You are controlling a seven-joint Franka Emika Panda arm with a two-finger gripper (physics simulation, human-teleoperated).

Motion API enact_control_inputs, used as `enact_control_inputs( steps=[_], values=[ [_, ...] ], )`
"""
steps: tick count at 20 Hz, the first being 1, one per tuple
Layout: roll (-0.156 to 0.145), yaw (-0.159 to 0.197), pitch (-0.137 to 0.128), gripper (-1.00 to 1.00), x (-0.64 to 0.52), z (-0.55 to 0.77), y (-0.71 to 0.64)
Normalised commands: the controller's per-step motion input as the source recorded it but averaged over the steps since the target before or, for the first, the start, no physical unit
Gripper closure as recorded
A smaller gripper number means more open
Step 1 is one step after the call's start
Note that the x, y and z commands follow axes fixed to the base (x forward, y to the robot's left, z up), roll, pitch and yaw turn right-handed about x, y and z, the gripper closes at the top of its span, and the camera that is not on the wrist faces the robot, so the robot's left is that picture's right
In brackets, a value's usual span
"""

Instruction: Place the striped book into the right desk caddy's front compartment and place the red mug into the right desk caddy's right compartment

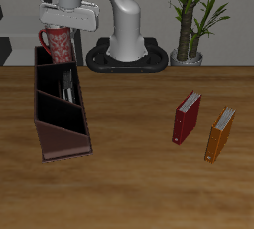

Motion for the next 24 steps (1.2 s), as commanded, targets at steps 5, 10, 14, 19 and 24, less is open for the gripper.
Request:
enact_control_inputs(
  steps=[5, 10, 14, 19, 24],
  values=[
    [0.013, -0.015, 0.021, 1.00, 0.04, -0.13, 0.05],
    [0.006, -0.015, 0.015, 1.00, 0.03, -0.14, 0.02],
    [-0.021, -0.035, 0.009, 1.00, 0.04, -0.10, -0.07],
    [-0.019, -0.031, 0.001, 1.00, 0.03, -0.03, -0.11],
    [-0.015, -0.027, 0.008, 1.00, 0.05, -0.05, -0.05]
  ],
)
